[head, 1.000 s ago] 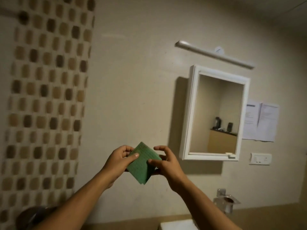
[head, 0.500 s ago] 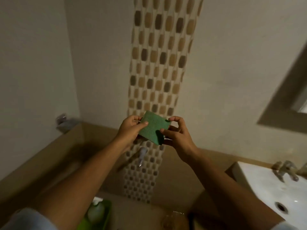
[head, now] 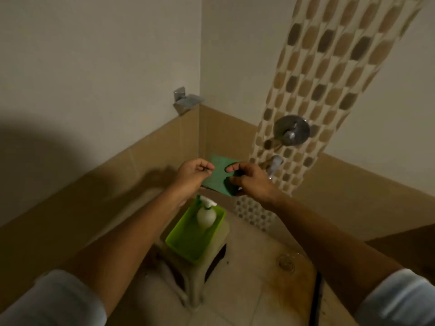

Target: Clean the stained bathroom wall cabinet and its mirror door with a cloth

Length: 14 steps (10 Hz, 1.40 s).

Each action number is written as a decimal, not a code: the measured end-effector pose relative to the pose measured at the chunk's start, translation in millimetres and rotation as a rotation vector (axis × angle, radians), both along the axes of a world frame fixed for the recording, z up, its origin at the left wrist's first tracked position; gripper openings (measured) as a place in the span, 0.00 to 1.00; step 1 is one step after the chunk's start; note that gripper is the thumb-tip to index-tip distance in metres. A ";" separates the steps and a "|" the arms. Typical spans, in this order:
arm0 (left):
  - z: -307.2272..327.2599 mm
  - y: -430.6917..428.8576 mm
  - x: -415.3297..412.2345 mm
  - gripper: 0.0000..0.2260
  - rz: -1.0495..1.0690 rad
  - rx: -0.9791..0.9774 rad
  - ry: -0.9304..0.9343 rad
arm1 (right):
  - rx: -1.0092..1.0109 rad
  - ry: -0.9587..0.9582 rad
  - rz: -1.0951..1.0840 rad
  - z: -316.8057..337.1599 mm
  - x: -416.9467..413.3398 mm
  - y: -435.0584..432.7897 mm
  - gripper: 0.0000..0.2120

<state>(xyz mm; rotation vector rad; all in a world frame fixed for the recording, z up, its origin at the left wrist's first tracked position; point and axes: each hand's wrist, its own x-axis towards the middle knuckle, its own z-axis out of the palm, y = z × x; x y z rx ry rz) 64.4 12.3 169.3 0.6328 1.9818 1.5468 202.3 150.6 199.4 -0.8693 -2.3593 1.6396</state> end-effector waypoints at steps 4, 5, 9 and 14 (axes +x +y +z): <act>-222.5 -43.6 -63.8 0.11 -0.265 -0.446 0.079 | 0.162 -0.432 0.152 -217.1 -58.3 -63.5 0.21; -278.4 -39.0 -66.4 0.15 -0.382 -0.608 0.250 | 0.219 -0.541 0.213 -283.6 -68.2 -70.7 0.22; -385.0 -37.1 -66.4 0.06 -0.912 -0.923 1.108 | 0.902 -0.829 0.596 -403.2 -91.9 -82.4 0.19; -237.6 -9.9 -85.1 0.18 -0.608 -1.009 1.286 | 0.962 -0.732 0.322 -253.0 -43.8 -15.6 0.21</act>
